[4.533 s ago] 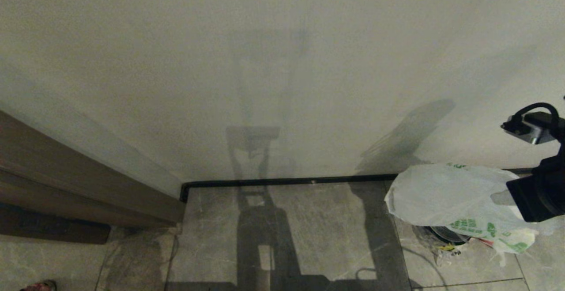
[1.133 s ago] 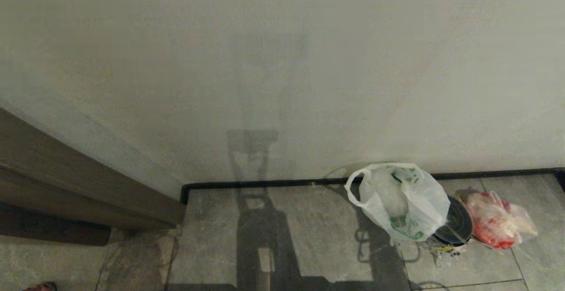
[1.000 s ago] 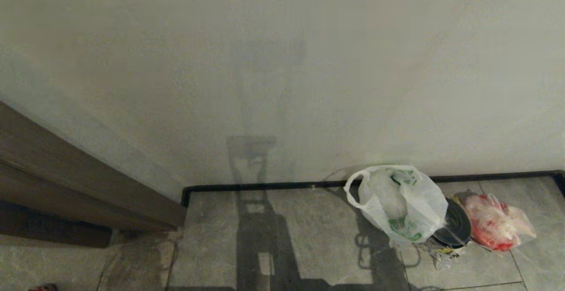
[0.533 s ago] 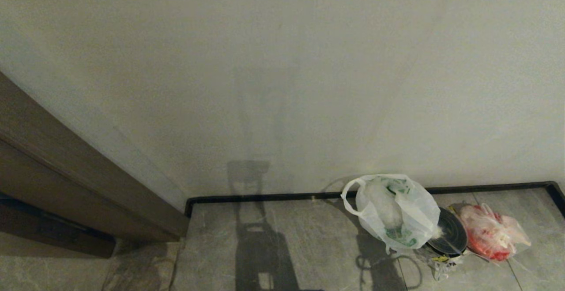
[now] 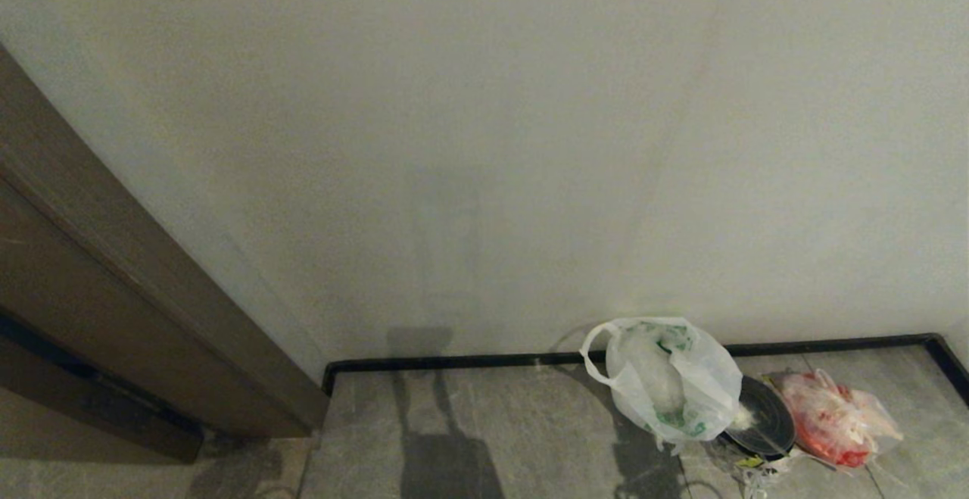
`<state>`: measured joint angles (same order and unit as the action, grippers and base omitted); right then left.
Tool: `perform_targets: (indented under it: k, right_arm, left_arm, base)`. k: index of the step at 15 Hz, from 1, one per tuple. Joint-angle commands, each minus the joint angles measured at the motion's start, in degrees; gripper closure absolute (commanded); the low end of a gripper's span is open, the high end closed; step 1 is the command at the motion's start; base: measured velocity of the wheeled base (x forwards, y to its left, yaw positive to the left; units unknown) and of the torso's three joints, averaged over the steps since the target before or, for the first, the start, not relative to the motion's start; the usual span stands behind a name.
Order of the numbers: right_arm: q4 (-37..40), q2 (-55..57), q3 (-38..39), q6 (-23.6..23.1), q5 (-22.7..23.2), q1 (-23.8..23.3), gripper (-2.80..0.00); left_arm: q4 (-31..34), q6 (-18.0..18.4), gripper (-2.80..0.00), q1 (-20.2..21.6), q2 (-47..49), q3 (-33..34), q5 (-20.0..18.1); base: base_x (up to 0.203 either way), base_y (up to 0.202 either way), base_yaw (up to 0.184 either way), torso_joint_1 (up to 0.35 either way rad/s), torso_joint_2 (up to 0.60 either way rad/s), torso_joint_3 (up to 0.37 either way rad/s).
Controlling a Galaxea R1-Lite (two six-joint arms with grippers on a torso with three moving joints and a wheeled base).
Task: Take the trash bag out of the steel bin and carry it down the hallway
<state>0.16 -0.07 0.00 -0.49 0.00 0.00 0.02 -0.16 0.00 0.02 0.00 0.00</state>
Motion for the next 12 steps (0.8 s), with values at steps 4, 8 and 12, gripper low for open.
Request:
perform_targets:
  k: [4,8,12]
  right_arm:
    - [0.02,0.02,0.00,-0.04,0.00,0.00,0.00]
    - [0.02,-0.01,0.07,-0.04,0.00,0.00,0.00]
    - [0.02,0.07,0.00,-0.04,0.00,0.00,0.00]
  left_arm:
    - [-0.02,-0.02,0.00,0.00,-0.02,0.00,0.00]
    - [-0.02,-0.02,0.00,0.00,-0.02,0.00,0.00]
    - [-0.02,-0.02,0.00,0.00,-0.02,0.00,0.00]
  base:
    - [0.000,0.000,0.000,0.002,0.00,0.210]
    - [0.000,0.000,0.000,0.002,0.00,0.200]
    - [0.000,0.000,0.000,0.002,0.00,0.198]
